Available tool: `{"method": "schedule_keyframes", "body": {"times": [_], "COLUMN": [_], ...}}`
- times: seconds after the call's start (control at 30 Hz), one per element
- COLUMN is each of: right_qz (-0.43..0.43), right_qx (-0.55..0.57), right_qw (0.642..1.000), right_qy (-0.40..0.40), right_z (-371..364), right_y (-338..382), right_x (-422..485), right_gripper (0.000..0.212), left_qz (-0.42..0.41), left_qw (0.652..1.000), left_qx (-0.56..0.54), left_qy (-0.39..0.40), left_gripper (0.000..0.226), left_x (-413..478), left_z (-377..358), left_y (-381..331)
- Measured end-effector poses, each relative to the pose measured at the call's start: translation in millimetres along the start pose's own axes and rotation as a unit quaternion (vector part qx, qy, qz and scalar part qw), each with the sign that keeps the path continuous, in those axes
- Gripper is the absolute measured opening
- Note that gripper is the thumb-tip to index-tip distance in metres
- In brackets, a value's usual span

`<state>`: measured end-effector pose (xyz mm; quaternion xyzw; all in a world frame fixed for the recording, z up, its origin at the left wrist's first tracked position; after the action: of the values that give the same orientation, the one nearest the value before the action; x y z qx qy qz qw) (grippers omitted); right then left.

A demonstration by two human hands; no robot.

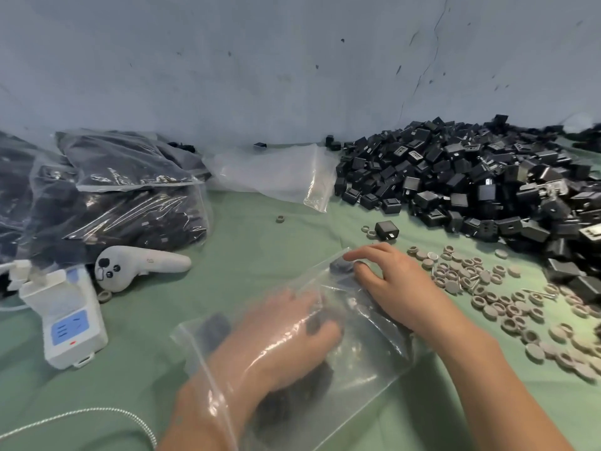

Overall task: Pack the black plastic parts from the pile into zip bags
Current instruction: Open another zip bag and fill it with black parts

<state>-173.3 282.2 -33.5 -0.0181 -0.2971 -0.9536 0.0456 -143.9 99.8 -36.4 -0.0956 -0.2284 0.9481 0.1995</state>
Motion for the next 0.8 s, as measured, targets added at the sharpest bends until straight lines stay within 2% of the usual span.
{"method": "schedule_keyframes", "body": {"times": [0.07,0.13,0.2,0.27,0.37,0.47,0.6,0.7,0.8], "right_qz": [0.016,0.027,0.034,0.037,0.034,0.033,0.03,0.028,0.029], "right_qx": [-0.004,-0.005,0.002,0.012,0.012,0.008,0.003,0.003,0.006], "right_qw": [1.0,0.999,0.999,0.999,0.999,0.999,0.999,1.0,1.0], "right_qy": [0.021,0.034,0.032,0.022,0.016,0.013,0.009,0.009,0.006], "right_z": [-2.3,-4.2,-4.7,-5.3,-7.3,-9.2,-11.3,-12.9,-13.9], "right_y": [0.8,0.8,-0.1,-1.7,-4.7,-6.8,-8.6,-9.7,-10.8], "right_x": [2.7,4.7,6.5,8.2,8.7,7.0,6.6,8.3,9.3], "right_gripper": [0.027,0.028,0.027,0.027,0.027,0.028,0.028,0.028,0.028], "left_qz": [-0.027,-0.038,-0.036,-0.012,0.036,0.093,0.082,0.101,0.096], "left_qw": [0.999,0.999,0.999,0.999,0.996,0.991,0.992,0.984,0.986], "left_qx": [0.011,0.002,-0.019,-0.043,-0.052,-0.083,-0.048,-0.07,-0.077], "left_qy": [0.031,0.017,-0.007,-0.026,-0.055,-0.04,-0.081,-0.13,-0.114], "left_gripper": [0.038,0.04,0.025,0.016,0.029,0.038,0.024,0.032,0.027], "left_x": [-4.8,-7.0,-7.0,-3.7,4.4,9.5,9.1,7.5,4.9], "left_z": [-2.5,-2.7,-1.2,1.6,1.2,-3.3,2.4,1.2,-2.1], "left_y": [2.5,3.4,1.3,-0.3,0.5,1.3,0.4,11.3,14.0]}}
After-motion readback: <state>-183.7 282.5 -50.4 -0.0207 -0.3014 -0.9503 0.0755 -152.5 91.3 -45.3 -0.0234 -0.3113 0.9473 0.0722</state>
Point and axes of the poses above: each hand's wrist, its own x-axis towards the middle knuckle, its own z-axis out of the back of the hand, y = z × x, the point moved 5 cm from there along x, towards the middle knuckle, and after that the axes turned 5 degrees about y, right-handed, at the moved point
